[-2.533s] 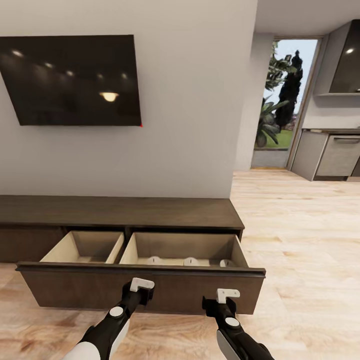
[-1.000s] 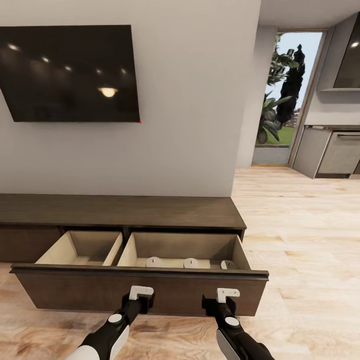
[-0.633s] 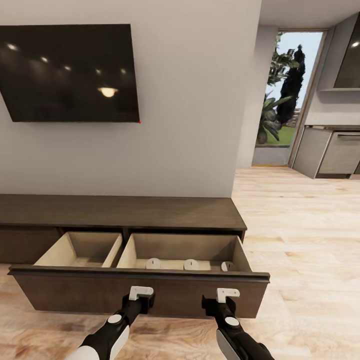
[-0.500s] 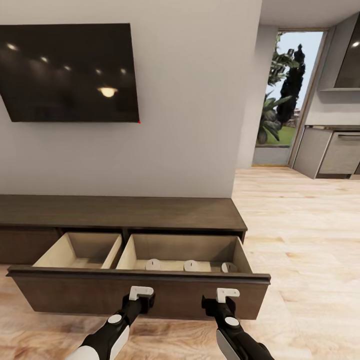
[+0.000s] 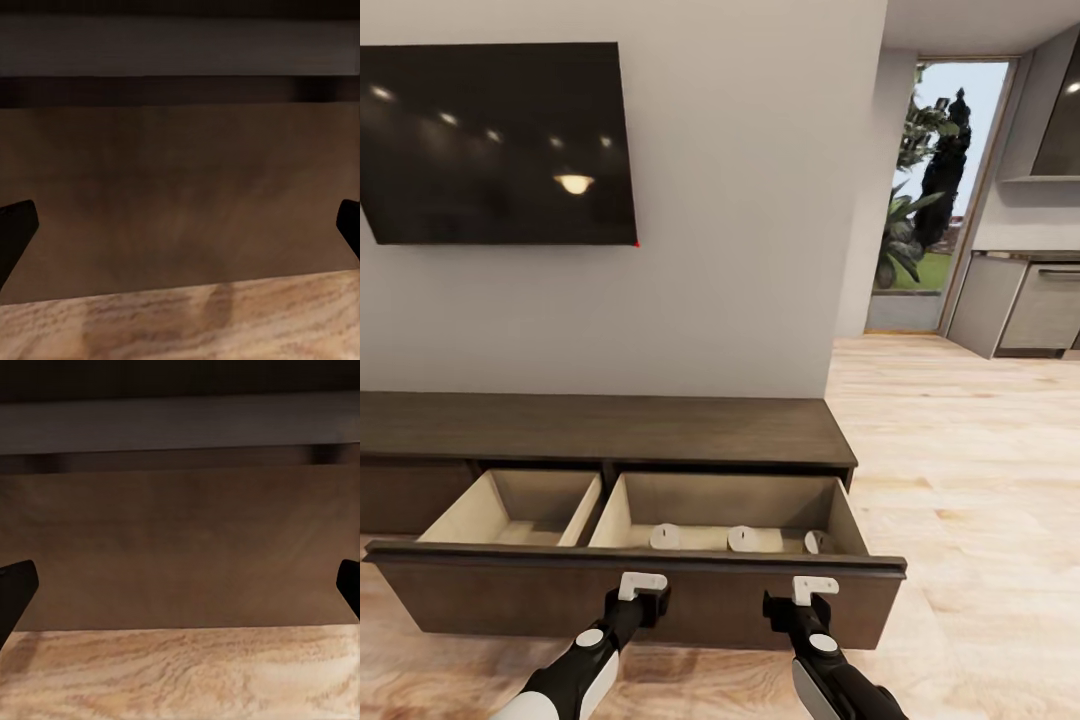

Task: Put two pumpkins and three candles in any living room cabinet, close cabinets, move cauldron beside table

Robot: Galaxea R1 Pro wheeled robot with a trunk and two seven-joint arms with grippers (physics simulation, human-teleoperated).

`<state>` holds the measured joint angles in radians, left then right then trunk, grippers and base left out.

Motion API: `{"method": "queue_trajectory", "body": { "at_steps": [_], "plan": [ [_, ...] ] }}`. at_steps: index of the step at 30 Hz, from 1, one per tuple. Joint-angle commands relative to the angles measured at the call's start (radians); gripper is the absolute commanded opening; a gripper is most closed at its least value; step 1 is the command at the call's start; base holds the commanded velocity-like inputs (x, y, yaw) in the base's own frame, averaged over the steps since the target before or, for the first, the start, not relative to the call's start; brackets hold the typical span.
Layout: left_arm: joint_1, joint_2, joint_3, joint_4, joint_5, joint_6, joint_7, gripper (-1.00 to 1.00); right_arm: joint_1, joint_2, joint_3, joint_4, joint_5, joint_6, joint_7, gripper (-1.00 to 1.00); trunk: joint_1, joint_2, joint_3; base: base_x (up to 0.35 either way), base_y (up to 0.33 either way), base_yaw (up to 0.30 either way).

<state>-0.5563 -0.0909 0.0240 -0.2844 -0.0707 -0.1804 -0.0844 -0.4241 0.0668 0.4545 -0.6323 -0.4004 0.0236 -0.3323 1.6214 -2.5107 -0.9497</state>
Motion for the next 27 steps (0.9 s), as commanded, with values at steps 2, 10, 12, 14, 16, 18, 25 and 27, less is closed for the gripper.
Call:
{"method": "queue_trajectory", "body": {
  "at_steps": [2,10,12,14,16,18,25,27],
  "plan": [
    [-0.001,0.0,0.002,0.001,-0.007,-0.004,-0.002,1.0,-0.001,-0.001,0.006,-0.001,-0.007,0.002,-0.008,1.0,0.0,0.0,-0.001,0.125,0.0,0.0],
    [-0.001,0.0,0.002,0.001,-0.007,-0.004,-0.002,1.0,-0.001,-0.001,0.006,-0.001,-0.007,0.002,-0.008,1.0,0.0,0.0,-0.001,0.068,0.0,0.0],
    [-0.001,0.0,0.001,0.001,-0.008,-0.004,-0.002,1.0,-0.001,-0.001,0.006,-0.001,-0.007,0.002,-0.008,1.0,0.0,0.0,-0.001,0.142,0.0,0.0],
    [-0.001,0.0,0.001,0.001,-0.009,-0.004,-0.002,1.0,-0.001,-0.001,0.006,-0.001,-0.007,0.002,-0.008,1.0,0.0,0.0,-0.001,0.138,0.0,0.0],
    [-0.001,0.0,0.001,0.001,-0.009,-0.004,-0.002,1.0,-0.001,-0.001,0.007,-0.001,-0.007,0.002,-0.008,1.0,0.0,0.0,-0.001,0.059,0.0,0.0],
    [-0.001,0.0,0.001,0.001,-0.009,-0.004,-0.002,1.0,-0.001,-0.001,0.007,-0.001,-0.007,0.002,-0.008,1.0,0.0,0.0,-0.001,0.024,0.0,0.0],
    [-0.001,0.0,0.001,0.001,-0.01,-0.004,-0.002,1.0,-0.001,-0.001,0.007,-0.001,-0.007,0.002,-0.008,1.0,0.0,0.0,-0.001,0.1,0.0,0.0],
    [-0.001,-0.001,0.001,0.001,-0.01,-0.004,-0.002,1.0,-0.001,-0.001,0.007,-0.001,-0.007,0.002,-0.008,1.0,0.0,0.0,-0.001,0.238,0.0,0.0]
  ]
}}
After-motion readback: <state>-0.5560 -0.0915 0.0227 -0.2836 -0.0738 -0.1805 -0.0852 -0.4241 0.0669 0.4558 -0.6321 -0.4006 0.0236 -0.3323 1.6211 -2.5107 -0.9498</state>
